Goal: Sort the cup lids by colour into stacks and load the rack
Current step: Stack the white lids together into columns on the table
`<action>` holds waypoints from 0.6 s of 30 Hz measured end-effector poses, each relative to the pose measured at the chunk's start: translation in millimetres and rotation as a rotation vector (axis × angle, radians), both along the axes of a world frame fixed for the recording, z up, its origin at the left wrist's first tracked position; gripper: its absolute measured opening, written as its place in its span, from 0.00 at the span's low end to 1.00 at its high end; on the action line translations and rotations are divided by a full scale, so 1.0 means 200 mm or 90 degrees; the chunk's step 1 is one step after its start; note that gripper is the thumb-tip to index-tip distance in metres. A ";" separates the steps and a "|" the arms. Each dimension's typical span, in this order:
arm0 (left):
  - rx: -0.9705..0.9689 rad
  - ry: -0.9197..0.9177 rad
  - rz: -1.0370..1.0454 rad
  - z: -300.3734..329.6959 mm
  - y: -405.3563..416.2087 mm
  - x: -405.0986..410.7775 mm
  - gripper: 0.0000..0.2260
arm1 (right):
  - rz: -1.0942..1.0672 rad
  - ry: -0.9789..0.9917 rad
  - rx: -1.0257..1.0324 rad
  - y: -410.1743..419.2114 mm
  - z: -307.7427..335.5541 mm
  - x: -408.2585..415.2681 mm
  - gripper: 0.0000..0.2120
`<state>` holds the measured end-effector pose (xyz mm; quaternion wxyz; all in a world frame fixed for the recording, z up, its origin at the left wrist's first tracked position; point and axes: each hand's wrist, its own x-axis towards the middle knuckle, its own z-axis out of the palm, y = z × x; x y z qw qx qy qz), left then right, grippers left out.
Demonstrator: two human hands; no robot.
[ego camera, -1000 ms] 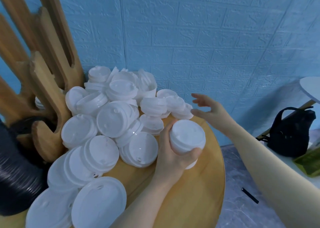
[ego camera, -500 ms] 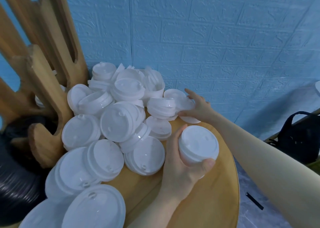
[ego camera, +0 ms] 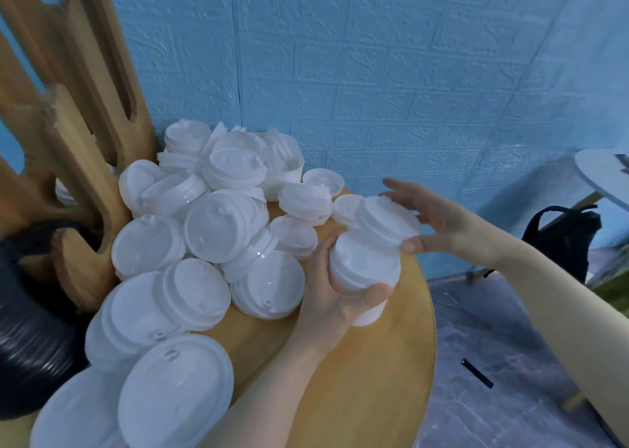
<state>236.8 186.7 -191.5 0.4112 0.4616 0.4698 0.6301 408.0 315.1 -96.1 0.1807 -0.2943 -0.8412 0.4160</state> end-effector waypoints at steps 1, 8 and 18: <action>0.001 0.003 -0.012 0.00 0.00 0.00 0.43 | 0.034 -0.033 -0.006 -0.03 0.00 0.02 0.42; 0.012 0.068 -0.056 0.01 -0.02 -0.02 0.49 | 0.163 -0.172 -0.009 -0.16 0.04 0.02 0.38; 0.014 0.064 -0.029 -0.01 -0.03 -0.02 0.40 | -0.229 -0.225 0.083 -0.36 0.05 -0.16 0.40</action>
